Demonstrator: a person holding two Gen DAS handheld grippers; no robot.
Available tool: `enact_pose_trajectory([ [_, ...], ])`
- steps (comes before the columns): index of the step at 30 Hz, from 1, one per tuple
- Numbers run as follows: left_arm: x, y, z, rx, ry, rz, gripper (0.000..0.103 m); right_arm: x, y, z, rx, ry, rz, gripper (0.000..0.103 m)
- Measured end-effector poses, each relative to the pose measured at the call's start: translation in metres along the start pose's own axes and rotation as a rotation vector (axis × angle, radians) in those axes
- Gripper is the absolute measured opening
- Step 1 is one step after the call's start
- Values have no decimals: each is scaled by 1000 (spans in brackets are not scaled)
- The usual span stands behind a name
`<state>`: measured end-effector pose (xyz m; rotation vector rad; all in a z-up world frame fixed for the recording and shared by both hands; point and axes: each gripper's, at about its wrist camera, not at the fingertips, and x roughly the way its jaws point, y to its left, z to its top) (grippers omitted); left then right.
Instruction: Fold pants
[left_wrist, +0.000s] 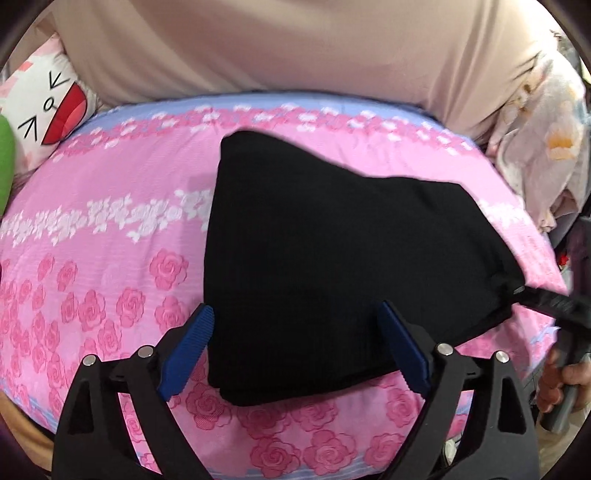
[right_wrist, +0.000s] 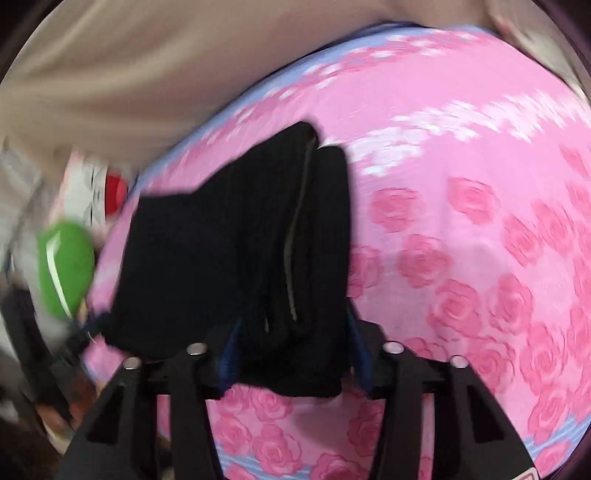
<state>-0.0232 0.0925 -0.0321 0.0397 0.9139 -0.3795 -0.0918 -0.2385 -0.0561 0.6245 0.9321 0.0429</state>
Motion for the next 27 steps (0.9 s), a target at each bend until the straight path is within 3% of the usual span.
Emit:
enact_pose_trajectory([
  [3, 5, 4, -3, -12, 11, 38, 89, -45, 38, 12, -132, -209, -74, 48],
  [5, 8, 7, -5, -26, 18, 37, 92, -53, 77, 22, -279, -236, -59, 34],
  [7, 10, 9, -6, -35, 23, 35, 92, -38, 109, 31, -353, -186, 10, 15],
  [9, 11, 10, -7, -42, 25, 32, 92, -3, 142, 37, -430, -104, 68, 11],
  [13, 13, 14, -8, -49, 40, 31, 96, 75, 178, 47, -504, 44, 63, 11],
  [15, 15, 14, -9, -52, 46, 25, 97, 124, 185, 51, -531, 133, -7, 10],
  [17, 15, 16, -9, -55, 46, 21, 97, 150, 184, 56, -544, 127, -94, 7],
  [19, 16, 18, -8, -54, 50, 14, 98, 144, 188, 64, -481, 121, -84, 11],
  [21, 16, 20, -8, -56, 55, 2, 98, 126, 199, 65, -492, 76, -21, 11],
  [23, 16, 23, -8, -67, 61, -18, 98, 122, 203, 65, -505, 49, -70, 10],
  [26, 6, 32, -5, -90, 42, -54, 97, 136, 153, 80, -430, 50, -297, 4],
  [27, 2, 35, -4, -97, 30, -60, 97, 127, 127, 86, -342, 34, -281, 4],
])
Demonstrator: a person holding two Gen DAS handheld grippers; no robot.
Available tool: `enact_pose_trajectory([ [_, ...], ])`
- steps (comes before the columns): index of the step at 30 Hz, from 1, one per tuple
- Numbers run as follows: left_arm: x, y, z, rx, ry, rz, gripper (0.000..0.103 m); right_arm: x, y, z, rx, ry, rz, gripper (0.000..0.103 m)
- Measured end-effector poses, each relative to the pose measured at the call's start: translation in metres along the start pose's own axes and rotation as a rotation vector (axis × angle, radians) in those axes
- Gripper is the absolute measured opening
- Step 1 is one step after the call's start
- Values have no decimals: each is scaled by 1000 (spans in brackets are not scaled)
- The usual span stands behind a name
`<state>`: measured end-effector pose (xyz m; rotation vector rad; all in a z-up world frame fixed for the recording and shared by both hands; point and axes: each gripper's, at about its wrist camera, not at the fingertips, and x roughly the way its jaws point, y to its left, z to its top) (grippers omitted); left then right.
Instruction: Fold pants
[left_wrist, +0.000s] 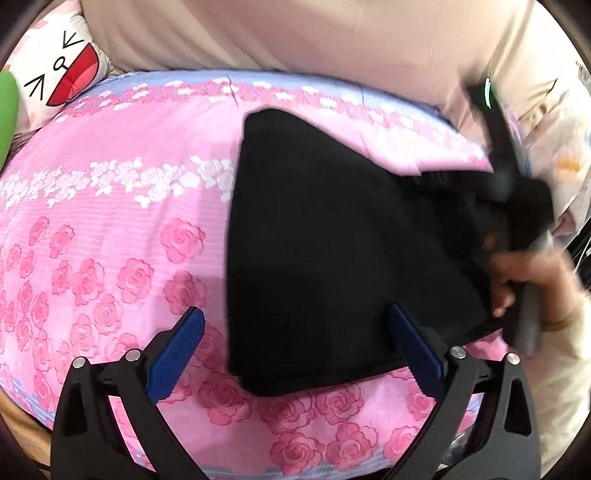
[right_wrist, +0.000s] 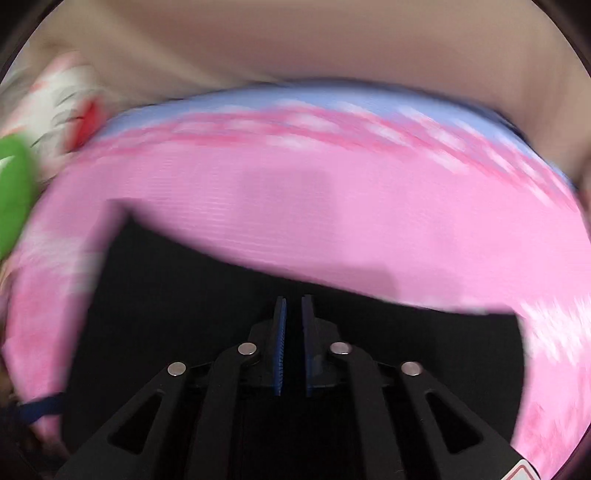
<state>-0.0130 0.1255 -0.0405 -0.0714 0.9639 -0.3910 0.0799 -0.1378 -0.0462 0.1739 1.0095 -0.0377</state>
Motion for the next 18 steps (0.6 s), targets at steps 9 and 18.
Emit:
enact_pose_trajectory([
  [9, 2, 19, 14, -63, -13, 44, 97, -51, -96, -40, 209, -69, 121, 7],
  [18, 5, 7, 5, -69, 17, -37, 98, -114, -106, -105, 222, -82, 115, 76],
])
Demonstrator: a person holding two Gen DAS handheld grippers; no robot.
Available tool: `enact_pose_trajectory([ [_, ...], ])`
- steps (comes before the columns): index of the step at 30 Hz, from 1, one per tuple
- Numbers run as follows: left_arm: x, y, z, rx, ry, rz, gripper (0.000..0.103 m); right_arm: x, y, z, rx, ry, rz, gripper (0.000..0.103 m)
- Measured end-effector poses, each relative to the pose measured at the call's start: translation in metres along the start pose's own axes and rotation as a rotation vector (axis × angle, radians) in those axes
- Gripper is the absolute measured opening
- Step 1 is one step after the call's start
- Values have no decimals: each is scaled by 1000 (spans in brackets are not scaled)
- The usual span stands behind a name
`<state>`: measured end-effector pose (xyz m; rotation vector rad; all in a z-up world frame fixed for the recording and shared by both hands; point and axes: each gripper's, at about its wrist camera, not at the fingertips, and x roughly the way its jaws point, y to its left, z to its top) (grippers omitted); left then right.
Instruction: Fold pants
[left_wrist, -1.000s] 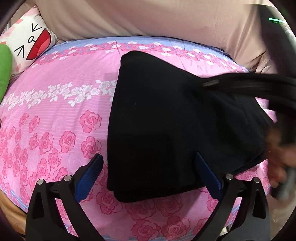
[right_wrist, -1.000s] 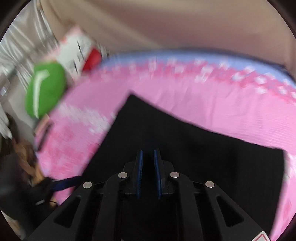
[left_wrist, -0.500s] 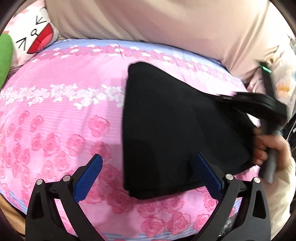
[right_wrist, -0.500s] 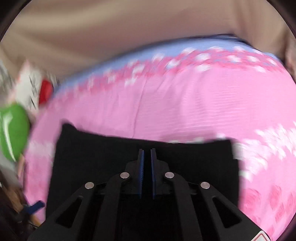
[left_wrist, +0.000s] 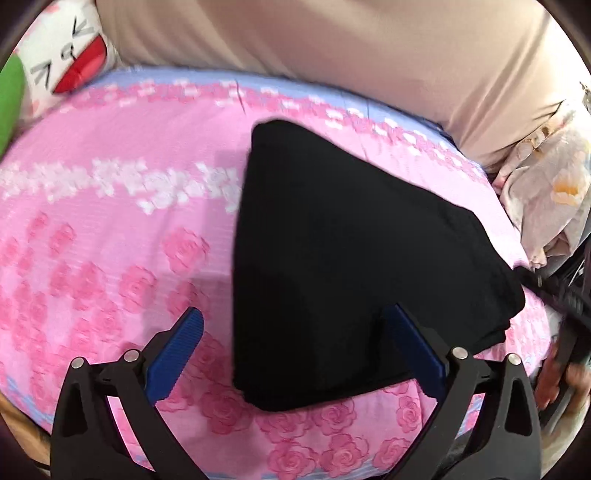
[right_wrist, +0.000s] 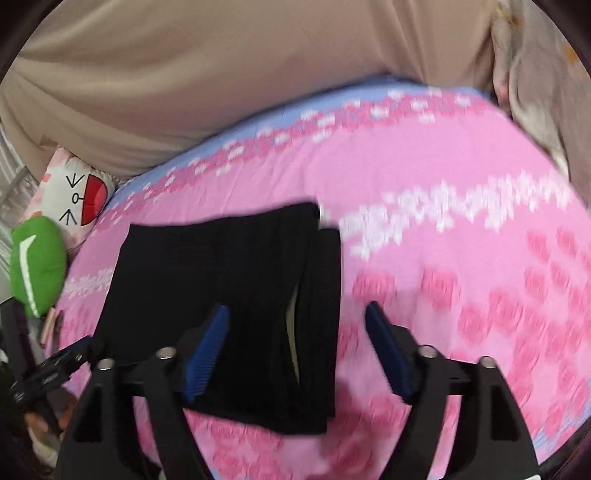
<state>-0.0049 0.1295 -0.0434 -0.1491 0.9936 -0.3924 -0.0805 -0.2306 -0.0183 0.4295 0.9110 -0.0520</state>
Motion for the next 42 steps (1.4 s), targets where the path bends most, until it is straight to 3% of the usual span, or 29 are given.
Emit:
enact_pose_trajectory([
  [4, 17, 12, -3, -84, 50, -99, 98, 27, -23, -29, 110, 103, 118, 78],
  [6, 21, 15, -2, -109, 49, -131, 98, 30, -26, -36, 143, 76, 180, 82],
  [9, 24, 14, 2, -108, 29, -160, 98, 33, -20, -34, 145, 94, 243, 74],
  [10, 26, 15, 4, -118, 28, -176, 98, 35, -18, -32, 152, 104, 267, 77],
  [12, 32, 19, 10, -155, 32, -258, 98, 39, -14, -27, 150, 106, 287, 76],
  [13, 36, 20, 14, -164, 46, -290, 98, 42, -13, -25, 153, 106, 285, 70],
  [15, 41, 17, 20, -147, 53, -264, 76, 46, -12, -23, 155, 93, 287, 45],
  [16, 42, 15, 22, -137, 67, -241, 58, 47, -12, -21, 165, 93, 306, 38],
  [17, 39, 13, 23, -139, 83, -266, 45, 43, -11, -21, 165, 86, 314, 37],
  [18, 30, 12, 22, -134, 73, -261, 40, 34, -5, -20, 141, 70, 315, 34],
  [20, -4, 2, 19, -84, 25, -223, 20, 9, 5, -23, 109, 49, 347, 33],
  [22, -26, -2, 14, -59, 45, -246, 21, -7, 8, -28, 81, 40, 347, 33],
  [24, -24, -6, 0, -31, 84, -210, 23, -8, 3, -41, 85, 73, 323, 34],
  [25, -15, -3, -6, -22, 114, -186, 31, 0, -2, -50, 86, 100, 290, 36],
  [26, -4, 2, -14, -32, 128, -165, 47, 13, -9, -60, 102, 123, 250, 39],
  [27, -2, 7, -18, -52, 117, -153, 55, 18, -17, -64, 138, 113, 273, 46],
  [29, -5, 11, -19, -89, 97, -93, 89, 22, -27, -65, 213, 110, 331, 51],
  [33, -1, 13, -18, -94, 101, -55, 98, 22, -12, -63, 172, 111, 294, 62],
  [39, 6, 18, -18, -128, 27, -115, 98, 25, -4, -61, 146, 97, 307, 80],
  [40, 7, 17, -19, -115, 26, -126, 91, 26, -2, -61, 133, 88, 299, 79],
  [41, 8, 13, -17, -108, 28, -162, 53, 25, -1, -61, 120, 78, 286, 74],
  [42, 10, 12, -16, -123, 58, -245, 44, 25, 2, -61, 108, 65, 262, 57],
])
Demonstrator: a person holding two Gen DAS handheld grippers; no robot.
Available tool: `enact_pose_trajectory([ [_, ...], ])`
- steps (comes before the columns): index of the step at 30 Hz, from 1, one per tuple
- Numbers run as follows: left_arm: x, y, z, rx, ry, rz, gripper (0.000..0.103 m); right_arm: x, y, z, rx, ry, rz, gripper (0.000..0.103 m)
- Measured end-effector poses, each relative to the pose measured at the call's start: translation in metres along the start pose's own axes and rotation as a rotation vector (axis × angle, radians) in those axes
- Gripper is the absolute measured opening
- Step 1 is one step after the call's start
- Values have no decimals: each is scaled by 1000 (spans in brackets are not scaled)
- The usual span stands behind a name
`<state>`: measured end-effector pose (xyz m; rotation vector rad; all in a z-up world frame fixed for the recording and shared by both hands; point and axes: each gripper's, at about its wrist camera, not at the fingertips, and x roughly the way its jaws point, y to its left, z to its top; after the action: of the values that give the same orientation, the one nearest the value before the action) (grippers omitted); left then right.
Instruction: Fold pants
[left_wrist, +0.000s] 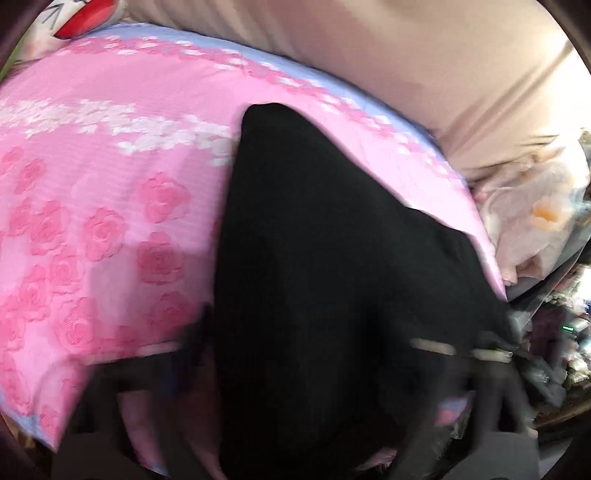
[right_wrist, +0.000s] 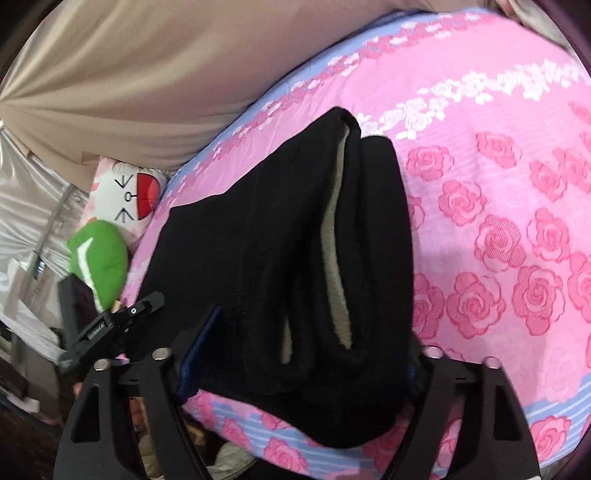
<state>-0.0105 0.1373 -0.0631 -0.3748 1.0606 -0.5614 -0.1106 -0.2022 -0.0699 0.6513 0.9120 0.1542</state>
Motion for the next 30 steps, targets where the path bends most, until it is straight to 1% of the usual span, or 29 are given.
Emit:
enact_pose_trajectory([
  [1, -1, 0, 3, -15, 2, -5, 35, -1, 1, 1, -2, -6, -2, 44],
  [2, -6, -10, 5, 24, -5, 34, 29, -5, 2, 1, 1, -18, 6, 39],
  [4, -15, -27, 0, 89, -14, 84, 26, -18, 8, 3, -2, -38, 12, 34],
  [5, -18, -37, -4, 125, -18, 115, 26, -23, 11, 2, -6, -45, 13, 34],
  [7, -16, -47, -11, 160, -19, 158, 26, -29, 17, -2, -46, -49, -23, 34],
  [9, -11, -47, -13, 175, -25, 197, 27, -18, 6, -7, -21, -25, -41, 36],
  [12, -9, -51, -11, 178, -25, 213, 27, -14, -9, -7, 35, -21, -2, 41],
  [14, -7, -52, -10, 182, -24, 222, 27, -12, -8, -5, 21, -19, -15, 45],
  [16, -7, -51, -9, 180, -23, 224, 28, -10, -10, -5, 36, -9, -9, 52],
  [18, -7, -50, -10, 185, -22, 232, 31, -7, -13, -4, 60, -3, 11, 55],
  [20, -4, -51, -9, 190, -25, 248, 38, -8, -15, -4, 61, -3, 16, 55],
  [21, -4, -51, -10, 194, -28, 255, 39, -8, -15, -4, 57, -4, 15, 55],
  [22, -4, -51, -10, 189, -30, 259, 43, -8, -15, -4, 54, -4, 15, 55],
  [23, -2, -52, -9, 187, -31, 269, 53, -7, -15, -4, 54, -5, 15, 56],
  [24, -1, -51, -9, 186, -37, 285, 61, -8, -15, -4, 54, -5, 17, 56],
  [25, 1, -50, -9, 180, -41, 294, 74, -7, -15, -4, 55, -5, 19, 56],
  [26, 8, -47, -8, 161, -22, 285, 86, -7, -14, -4, 56, -5, 21, 56],
  [27, 14, -43, -7, 142, 3, 271, 88, -7, -15, -4, 56, -4, 22, 56],
  [28, 21, -37, -7, 100, 28, 234, 90, -7, -14, -4, 56, -4, 21, 56],
  [29, 21, -37, -7, 98, 10, 234, 89, -7, -15, -3, 54, -3, 20, 56],
  [30, 21, -39, -8, 115, 11, 238, 85, -8, -15, -4, 53, -5, 17, 55],
])
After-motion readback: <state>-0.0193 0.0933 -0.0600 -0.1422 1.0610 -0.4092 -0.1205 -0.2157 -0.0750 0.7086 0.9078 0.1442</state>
